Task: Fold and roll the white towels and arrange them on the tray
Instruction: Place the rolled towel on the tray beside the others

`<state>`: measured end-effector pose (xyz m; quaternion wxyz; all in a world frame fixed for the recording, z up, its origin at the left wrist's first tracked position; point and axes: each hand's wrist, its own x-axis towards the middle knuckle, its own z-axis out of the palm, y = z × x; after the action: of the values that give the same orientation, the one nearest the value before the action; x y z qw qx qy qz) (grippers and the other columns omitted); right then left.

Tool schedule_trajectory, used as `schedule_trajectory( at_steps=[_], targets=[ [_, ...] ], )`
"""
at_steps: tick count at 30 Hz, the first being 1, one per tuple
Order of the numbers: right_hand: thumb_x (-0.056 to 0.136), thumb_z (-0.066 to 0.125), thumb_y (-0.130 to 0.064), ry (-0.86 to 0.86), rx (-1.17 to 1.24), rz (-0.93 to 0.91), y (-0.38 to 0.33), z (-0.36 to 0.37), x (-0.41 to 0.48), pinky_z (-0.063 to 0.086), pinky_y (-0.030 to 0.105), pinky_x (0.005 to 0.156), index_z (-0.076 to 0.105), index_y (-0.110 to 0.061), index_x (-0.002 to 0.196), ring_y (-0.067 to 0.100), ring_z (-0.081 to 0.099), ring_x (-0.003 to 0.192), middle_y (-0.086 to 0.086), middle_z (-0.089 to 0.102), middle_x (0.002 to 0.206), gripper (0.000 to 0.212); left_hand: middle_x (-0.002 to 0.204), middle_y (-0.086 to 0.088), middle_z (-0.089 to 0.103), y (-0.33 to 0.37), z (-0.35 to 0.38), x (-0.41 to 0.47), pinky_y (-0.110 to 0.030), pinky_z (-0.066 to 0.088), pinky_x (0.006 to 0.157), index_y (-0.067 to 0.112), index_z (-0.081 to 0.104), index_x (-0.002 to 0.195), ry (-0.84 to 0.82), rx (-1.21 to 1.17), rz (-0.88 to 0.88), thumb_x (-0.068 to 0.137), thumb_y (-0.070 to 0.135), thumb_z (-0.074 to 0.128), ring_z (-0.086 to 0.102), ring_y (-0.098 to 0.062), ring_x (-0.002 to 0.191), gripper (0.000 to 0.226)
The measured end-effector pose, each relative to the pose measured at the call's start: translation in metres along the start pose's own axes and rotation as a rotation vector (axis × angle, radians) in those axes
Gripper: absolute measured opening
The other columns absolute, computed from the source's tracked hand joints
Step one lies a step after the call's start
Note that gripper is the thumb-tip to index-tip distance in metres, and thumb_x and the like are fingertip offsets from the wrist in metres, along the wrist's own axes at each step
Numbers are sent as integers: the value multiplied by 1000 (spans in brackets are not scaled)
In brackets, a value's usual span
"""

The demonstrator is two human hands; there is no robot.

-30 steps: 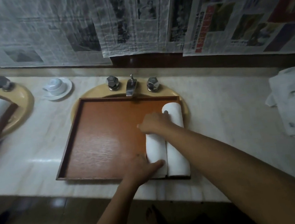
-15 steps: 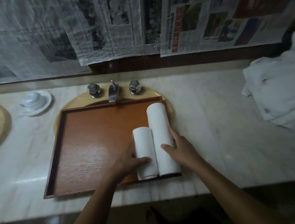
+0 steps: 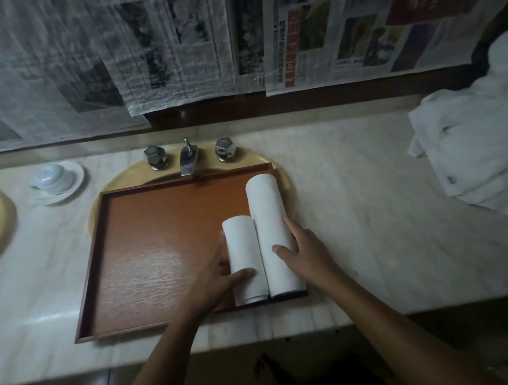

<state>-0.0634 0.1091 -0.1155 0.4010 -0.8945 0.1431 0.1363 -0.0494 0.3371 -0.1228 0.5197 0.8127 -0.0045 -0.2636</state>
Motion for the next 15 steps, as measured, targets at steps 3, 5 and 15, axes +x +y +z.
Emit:
schedule_trajectory(
  at_steps=[3, 5, 15],
  targets=[
    [97, 60, -51, -5, 3, -2, 1, 0, -3, 48, 41, 105, 21, -36, 162, 25, 50, 135, 4, 43, 155, 77, 120, 9, 65, 2, 2, -2, -38, 61, 86, 51, 26, 154, 5, -8, 24, 84, 50, 80, 67, -12, 105, 88],
    [98, 60, -50, -12, 2, -8, 1, -1, -5, 48, 41, 106, 22, -35, 162, 25, 49, 135, 4, 42, 155, 76, 121, 13, 64, 6, 2, -3, -32, 60, 84, 48, 29, 153, -8, -12, 31, 88, 44, 77, 66, -11, 106, 81],
    [103, 56, -44, 39, 65, 4, 11, -25, -15, 46, 37, 106, 40, -27, 154, 21, 52, 134, 1, 49, 152, 56, 125, 5, 57, 17, -7, -2, -30, 51, 75, 28, 38, 152, 226, 189, 20, 94, 52, 67, 59, -11, 101, 70]
  ],
)
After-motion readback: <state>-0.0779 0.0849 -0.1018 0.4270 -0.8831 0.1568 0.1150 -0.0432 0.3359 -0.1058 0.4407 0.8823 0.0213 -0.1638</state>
